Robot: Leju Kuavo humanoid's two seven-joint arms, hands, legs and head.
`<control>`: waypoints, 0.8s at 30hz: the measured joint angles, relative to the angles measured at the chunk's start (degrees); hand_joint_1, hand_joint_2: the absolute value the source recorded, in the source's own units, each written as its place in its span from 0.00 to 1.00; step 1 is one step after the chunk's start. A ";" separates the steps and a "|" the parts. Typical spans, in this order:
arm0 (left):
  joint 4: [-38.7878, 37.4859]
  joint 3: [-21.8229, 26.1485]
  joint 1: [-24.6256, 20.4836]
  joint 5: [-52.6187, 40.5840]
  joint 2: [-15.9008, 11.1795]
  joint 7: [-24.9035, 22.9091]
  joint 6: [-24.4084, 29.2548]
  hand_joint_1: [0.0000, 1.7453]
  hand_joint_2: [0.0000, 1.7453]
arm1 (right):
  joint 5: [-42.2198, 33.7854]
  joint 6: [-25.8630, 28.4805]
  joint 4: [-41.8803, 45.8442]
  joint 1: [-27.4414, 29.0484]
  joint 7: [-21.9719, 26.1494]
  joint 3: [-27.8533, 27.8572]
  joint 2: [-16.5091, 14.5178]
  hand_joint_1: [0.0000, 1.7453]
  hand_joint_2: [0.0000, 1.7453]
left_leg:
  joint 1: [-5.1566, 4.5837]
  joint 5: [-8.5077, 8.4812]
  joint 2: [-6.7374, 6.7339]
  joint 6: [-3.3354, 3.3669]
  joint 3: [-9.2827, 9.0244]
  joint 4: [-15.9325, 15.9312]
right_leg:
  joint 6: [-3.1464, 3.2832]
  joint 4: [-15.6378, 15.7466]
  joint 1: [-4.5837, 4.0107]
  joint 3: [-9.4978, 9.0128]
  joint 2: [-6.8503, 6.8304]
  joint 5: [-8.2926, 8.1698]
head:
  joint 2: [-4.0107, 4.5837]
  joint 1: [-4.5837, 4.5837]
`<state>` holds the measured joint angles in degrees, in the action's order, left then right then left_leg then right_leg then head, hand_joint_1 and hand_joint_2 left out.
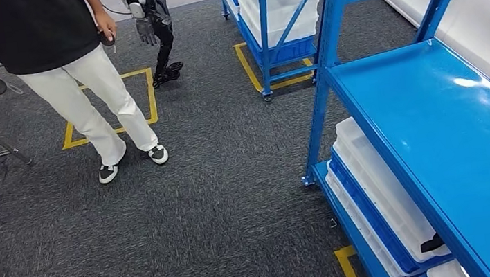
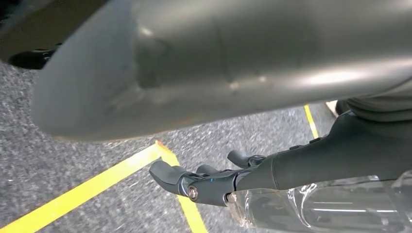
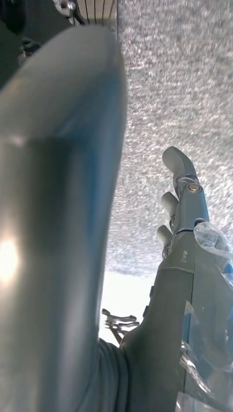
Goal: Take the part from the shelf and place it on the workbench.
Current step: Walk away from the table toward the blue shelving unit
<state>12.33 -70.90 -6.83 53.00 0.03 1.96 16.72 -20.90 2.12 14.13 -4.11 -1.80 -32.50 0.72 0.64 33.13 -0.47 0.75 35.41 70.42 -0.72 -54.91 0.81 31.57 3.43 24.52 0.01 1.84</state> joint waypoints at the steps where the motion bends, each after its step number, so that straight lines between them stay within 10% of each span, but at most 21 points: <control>1: 0.00 0.00 -0.02 -0.01 -0.01 -0.01 0.00 0.00 0.00 | -0.01 0.00 -0.02 0.03 0.03 0.00 0.00 0.00 0.00 | 0.01 -2.20 0.51 0.22 -1.71 -3.82 | -0.13 0.00 0.01 -0.02 0.88 -0.10 | 0.01 0.00; 4: 0.00 0.00 -0.19 -0.02 -0.11 -0.01 0.00 0.00 0.00 | -0.05 0.03 -0.03 -0.05 0.25 -0.02 -0.05 0.00 0.00 | -0.18 -6.66 3.58 0.93 -6.36 -14.63 | -0.81 -0.03 -0.05 0.15 2.91 -0.42 | 0.01 -0.02; 7: 0.00 0.00 -0.44 -0.04 -0.11 0.01 0.00 0.00 0.00 | -0.10 0.07 -0.11 0.17 0.40 -0.03 -0.04 0.00 0.00 | -0.54 -7.34 2.99 1.79 -6.67 -15.81 | -1.77 0.11 0.10 0.58 3.97 -0.76 | 0.01 -0.05; 11: 0.00 0.02 -0.51 -0.28 -0.09 0.05 0.00 0.00 0.00 | -0.20 0.14 -0.29 0.02 0.07 -0.07 0.01 0.00 0.00 | -0.58 -8.21 0.41 3.29 -6.41 -16.45 | -2.30 -8.49 -0.11 4.62 -1.29 4.64 | 0.01 -0.37; 14: 0.00 0.01 -0.14 -0.53 -0.09 0.01 -0.12 0.00 0.00 | -0.35 0.22 -0.32 -0.11 0.01 -0.09 0.01 0.00 0.00 | -0.86 -8.26 -2.09 3.41 -6.06 -16.38 | -2.62 -16.89 -0.08 7.97 -2.69 7.94 | 0.01 -0.41; 19: 0.00 0.00 -0.19 -0.70 -0.06 -0.02 -0.27 0.00 0.00 | -0.64 0.32 -0.34 -0.42 -0.03 -0.09 0.29 0.00 0.00 | -1.12 -7.97 -5.34 2.74 -6.33 -16.11 | -2.17 -1.05 -0.32 -1.29 -7.07 1.65 | 0.01 -0.38; 22: 0.00 0.00 -0.40 -0.71 -0.04 -0.02 -0.36 0.00 0.00 | -0.59 0.33 -0.36 -0.58 -0.19 -0.11 0.32 0.00 0.00 | -1.19 -7.88 -6.75 1.76 -6.59 -16.09 | -1.12 0.32 -0.66 -1.60 -6.42 1.12 | 0.01 -0.33; 24: 0.00 0.00 -0.60 -0.72 -0.01 -0.01 -0.42 0.00 0.00 | -0.60 0.33 -0.36 -0.60 -0.33 -0.13 0.36 0.00 0.00 | -0.86 -6.63 -5.19 0.94 -6.16 -14.60 | -0.37 0.50 -0.48 -1.40 -5.25 0.69 | 0.01 -0.28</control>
<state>12.33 -70.90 -7.43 52.28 0.02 1.96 16.30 -21.50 2.45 13.77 -4.71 -2.13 -32.63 1.08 -0.22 26.50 -5.66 1.69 29.25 55.82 -1.09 -54.41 0.33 30.17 -1.83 25.21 0.01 1.56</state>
